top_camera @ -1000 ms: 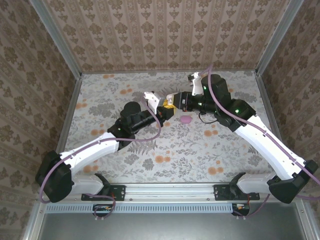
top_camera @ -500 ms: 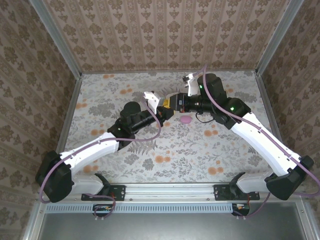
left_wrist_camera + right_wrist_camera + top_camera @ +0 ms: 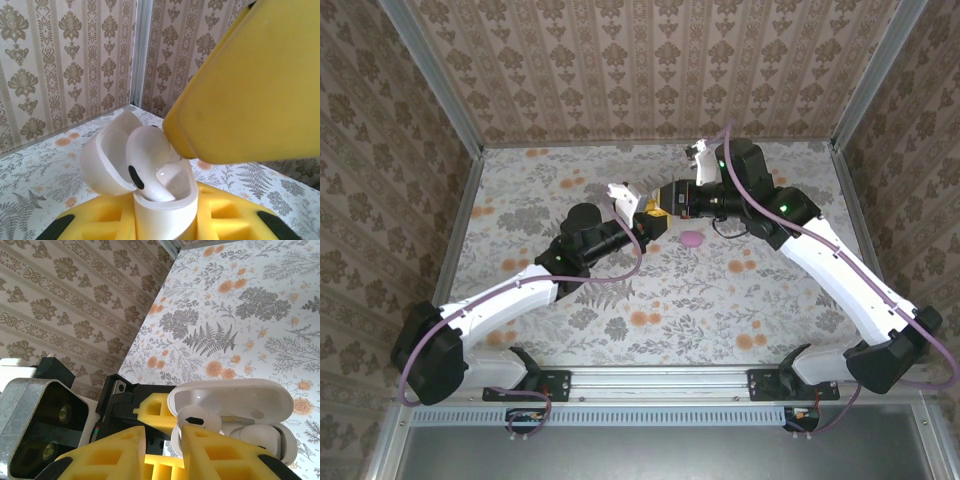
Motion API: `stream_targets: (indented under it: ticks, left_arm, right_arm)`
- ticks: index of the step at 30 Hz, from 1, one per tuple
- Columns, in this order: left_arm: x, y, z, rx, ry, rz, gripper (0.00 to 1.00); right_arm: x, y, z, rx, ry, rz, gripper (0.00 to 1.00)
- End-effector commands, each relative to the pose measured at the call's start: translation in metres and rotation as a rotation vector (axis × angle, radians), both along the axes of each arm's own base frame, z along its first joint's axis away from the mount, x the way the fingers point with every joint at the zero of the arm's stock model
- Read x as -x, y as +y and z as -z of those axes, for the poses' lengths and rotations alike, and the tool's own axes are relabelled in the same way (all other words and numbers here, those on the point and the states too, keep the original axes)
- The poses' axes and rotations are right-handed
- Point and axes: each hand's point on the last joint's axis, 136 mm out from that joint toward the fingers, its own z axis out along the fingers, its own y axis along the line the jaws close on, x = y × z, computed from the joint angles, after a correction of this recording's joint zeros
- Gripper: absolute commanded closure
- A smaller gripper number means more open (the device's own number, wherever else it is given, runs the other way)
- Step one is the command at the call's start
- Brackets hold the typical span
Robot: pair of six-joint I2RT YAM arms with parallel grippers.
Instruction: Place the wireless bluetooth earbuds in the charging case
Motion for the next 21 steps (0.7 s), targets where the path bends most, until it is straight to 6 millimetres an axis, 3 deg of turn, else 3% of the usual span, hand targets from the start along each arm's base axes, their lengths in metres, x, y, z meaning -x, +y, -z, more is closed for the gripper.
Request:
stream_targets:
  ticks: [1,21]
  left_arm:
    - [0.01,-0.003,-0.036,0.066,-0.083,0.043,0.75]
    - [0.009,-0.003,-0.037,0.068,-0.086,0.037,0.75]
  right_arm:
    - [0.008,0.003,-0.007,-0.016,-0.01,-0.045,0.71]
    - [0.023,-0.006,-0.002,0.003,-0.001,-0.061,0.68]
